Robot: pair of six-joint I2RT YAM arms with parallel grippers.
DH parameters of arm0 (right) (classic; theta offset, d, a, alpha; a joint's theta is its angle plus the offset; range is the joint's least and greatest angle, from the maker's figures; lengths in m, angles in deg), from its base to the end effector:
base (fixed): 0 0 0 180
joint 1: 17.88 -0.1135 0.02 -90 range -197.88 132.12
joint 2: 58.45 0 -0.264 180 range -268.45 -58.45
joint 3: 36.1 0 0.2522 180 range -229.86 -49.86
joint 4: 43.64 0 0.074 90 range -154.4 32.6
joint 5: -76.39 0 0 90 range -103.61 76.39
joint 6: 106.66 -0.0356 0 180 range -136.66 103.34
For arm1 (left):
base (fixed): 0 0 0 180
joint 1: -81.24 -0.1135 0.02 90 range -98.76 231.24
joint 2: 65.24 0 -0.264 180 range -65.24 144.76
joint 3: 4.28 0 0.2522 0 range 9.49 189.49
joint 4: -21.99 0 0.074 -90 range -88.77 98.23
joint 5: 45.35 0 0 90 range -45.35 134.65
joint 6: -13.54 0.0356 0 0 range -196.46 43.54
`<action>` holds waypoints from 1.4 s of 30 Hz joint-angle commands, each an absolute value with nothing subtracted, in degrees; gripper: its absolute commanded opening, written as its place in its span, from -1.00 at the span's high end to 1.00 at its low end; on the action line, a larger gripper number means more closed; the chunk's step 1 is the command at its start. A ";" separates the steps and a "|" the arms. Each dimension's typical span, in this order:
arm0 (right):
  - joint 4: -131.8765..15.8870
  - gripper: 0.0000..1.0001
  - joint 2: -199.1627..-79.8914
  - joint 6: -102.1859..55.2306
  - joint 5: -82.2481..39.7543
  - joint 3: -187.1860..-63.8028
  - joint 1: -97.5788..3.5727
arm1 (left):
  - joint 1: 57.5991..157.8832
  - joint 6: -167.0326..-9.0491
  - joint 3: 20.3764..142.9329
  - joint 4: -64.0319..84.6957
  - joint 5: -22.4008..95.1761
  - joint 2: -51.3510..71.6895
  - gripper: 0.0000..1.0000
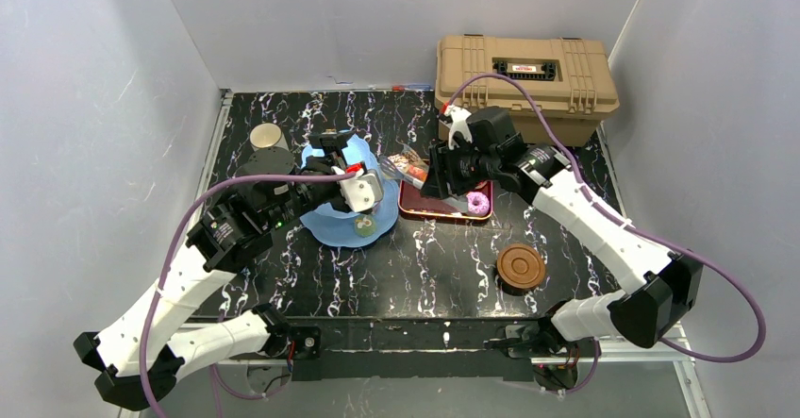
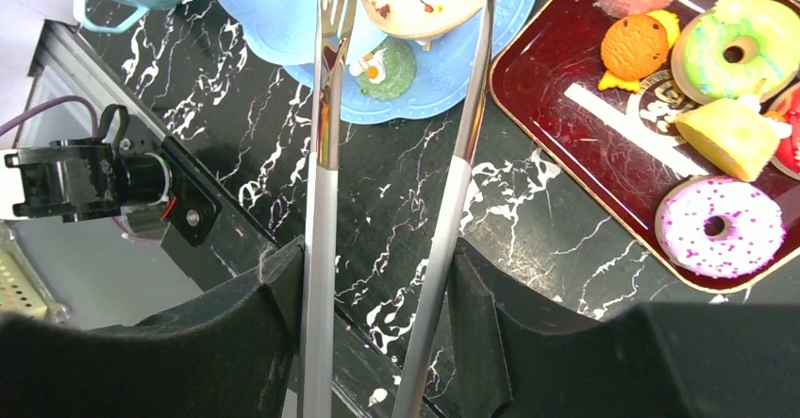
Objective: Serve the afternoon tea
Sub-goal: Pick up the desert from the tray, then place the desert on the desert table.
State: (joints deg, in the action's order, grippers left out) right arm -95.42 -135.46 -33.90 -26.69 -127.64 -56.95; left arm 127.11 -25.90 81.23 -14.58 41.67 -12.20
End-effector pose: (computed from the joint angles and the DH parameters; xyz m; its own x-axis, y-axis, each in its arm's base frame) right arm 0.2211 0.1899 0.3682 -0.6722 -0.1739 -0.7196 -0.5806 0.7269 0.3667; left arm 0.1263 -0.1329 0.4520 0.5498 0.5409 -0.6365 0.5167 0.3785 0.7680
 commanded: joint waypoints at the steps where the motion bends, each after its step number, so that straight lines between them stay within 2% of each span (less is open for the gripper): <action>1: -89.65 0.97 -133.61 -33.98 -30.37 -126.24 -57.56 | 126.94 -25.73 83.19 -14.80 41.66 -12.47 -0.57; 17: -84.77 0.97 -131.95 -30.87 -28.26 -120.11 -61.63 | 126.93 -26.46 85.26 -15.58 41.74 -11.35 -0.57; 42: -66.94 0.97 -131.67 -28.70 -22.46 -110.07 -68.06 | 126.94 -26.72 86.00 -16.69 41.48 -11.34 -0.57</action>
State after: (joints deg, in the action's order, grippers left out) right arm -73.39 -131.94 -29.77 -22.71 -111.11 -67.02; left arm 127.11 -26.14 84.23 -16.26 41.64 -10.89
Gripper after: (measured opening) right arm 0.586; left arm 0.785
